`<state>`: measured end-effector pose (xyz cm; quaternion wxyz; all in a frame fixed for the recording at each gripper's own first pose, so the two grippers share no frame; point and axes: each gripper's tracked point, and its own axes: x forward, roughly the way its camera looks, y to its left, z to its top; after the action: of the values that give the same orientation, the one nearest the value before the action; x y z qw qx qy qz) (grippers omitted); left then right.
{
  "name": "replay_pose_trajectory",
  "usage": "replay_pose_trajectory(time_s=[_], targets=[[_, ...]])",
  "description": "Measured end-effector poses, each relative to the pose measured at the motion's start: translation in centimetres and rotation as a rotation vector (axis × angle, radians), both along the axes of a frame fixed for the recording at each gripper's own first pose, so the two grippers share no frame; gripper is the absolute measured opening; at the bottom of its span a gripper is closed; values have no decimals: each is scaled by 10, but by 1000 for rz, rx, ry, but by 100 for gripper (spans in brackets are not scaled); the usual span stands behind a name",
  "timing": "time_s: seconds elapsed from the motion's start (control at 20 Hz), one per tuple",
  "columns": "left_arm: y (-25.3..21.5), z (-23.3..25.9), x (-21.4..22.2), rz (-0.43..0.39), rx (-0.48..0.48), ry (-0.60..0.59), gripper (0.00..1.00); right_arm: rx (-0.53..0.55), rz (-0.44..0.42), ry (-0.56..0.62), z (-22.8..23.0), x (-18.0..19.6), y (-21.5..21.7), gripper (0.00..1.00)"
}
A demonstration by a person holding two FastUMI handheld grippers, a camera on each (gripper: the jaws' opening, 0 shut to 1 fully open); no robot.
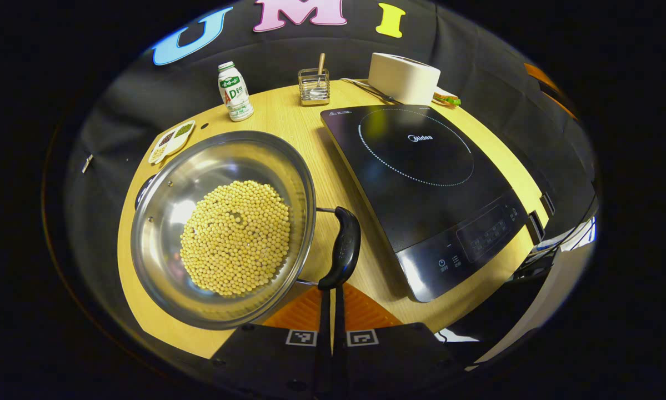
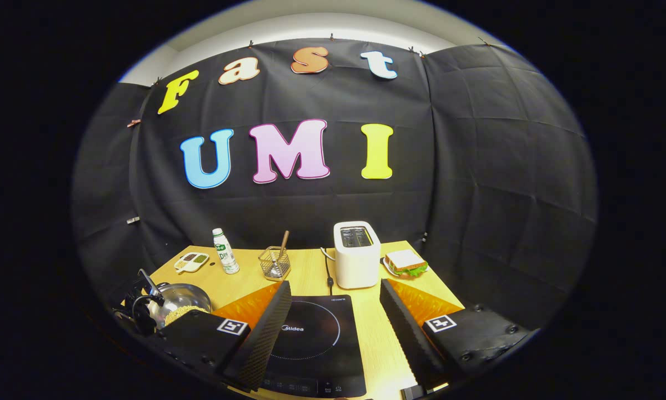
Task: First push the handle of the pot to place it horizontally, then grasp the pot with both hands and set it on the induction cooktop.
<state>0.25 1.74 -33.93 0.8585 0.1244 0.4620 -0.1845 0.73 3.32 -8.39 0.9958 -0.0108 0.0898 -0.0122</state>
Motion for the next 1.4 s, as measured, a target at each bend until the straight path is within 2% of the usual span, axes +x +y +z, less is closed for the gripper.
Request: replay_pose_trajectory(time_s=[1.4], targets=[[-40, 10, 90, -61, -15, -62, 5, -27, -68, 10, -2, 7, -19, 100]])
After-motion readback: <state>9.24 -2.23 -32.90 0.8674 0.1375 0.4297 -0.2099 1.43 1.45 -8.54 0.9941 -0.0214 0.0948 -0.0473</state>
